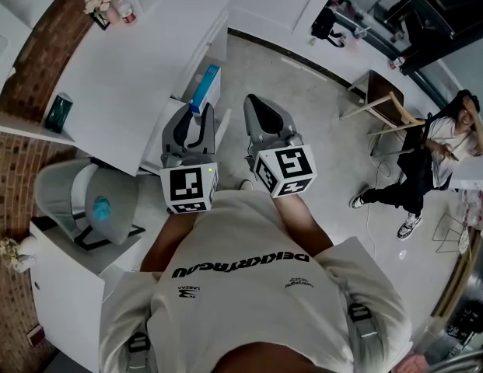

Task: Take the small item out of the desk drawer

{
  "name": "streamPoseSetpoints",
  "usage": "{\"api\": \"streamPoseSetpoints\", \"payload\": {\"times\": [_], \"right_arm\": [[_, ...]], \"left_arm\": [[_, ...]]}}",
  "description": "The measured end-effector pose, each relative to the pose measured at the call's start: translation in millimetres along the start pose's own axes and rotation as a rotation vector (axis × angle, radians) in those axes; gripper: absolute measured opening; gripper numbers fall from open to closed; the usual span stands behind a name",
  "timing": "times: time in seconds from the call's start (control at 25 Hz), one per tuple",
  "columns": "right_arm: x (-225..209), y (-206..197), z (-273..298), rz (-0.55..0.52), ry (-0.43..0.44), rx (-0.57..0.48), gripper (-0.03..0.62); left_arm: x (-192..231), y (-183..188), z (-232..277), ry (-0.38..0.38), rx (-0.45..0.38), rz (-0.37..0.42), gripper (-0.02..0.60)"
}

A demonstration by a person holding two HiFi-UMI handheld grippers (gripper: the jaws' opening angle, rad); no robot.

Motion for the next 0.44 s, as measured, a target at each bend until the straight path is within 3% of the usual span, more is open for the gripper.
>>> {"api": "streamPoseSetpoints", "payload": {"times": [0.44], "right_arm": [[-3.2,-3.7,1.6,0.0,0.001,-0.019,0.0]], "left_arm": [[1.7,-4.9,4.3,0.012,-0.011,-0.01,0.085]]}}
Point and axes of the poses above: the fingertips, and each gripper's own axes: z forward along the fingers, x to its left, y out of its top, the point moved 10 cm from there along -z, backward along the fingers, and after that the axes turned 2 degrees about -x, right-handed, at the moved point
